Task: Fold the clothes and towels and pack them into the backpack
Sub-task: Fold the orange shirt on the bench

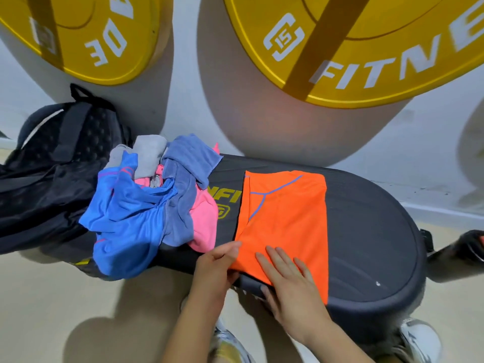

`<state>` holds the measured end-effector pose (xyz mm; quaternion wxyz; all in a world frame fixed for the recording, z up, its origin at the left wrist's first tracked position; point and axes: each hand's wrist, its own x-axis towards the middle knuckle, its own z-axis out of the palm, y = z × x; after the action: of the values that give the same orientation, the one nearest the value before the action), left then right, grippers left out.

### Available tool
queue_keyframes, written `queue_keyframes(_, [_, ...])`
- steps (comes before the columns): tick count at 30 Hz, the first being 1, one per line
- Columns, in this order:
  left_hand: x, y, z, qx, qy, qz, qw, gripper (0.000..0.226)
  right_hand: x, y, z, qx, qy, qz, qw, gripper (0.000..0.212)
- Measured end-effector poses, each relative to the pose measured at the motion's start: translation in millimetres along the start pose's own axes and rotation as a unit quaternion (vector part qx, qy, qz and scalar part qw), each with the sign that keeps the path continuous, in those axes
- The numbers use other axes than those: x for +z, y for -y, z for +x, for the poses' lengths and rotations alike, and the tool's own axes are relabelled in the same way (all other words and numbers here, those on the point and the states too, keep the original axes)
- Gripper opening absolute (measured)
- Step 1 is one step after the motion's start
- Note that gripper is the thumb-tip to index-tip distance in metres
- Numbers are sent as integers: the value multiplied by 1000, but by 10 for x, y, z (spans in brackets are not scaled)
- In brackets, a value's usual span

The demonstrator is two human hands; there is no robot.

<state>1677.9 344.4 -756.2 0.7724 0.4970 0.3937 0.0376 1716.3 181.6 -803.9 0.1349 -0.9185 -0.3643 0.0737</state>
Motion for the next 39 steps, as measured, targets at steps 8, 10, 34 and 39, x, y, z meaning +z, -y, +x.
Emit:
queue_keyframes(8, [5,-127,-108,-7,-17,34,999,20,-10,-231,-197,29,-93,-1,995,55])
queue_keyframes(10, [-10,-125,-66,12,-27,99,995,20,-8,-279,-219,23,-108,-9,994,53])
queue_keyframes(34, [92,169,105,360,138,716,582,51,-354,-508,-308,-22,-84,-32,996,29])
queue_keyframes(39, [123,165,-72,281,170,782,529,55,-431,-559,-570,-130,-81,-123,981,18])
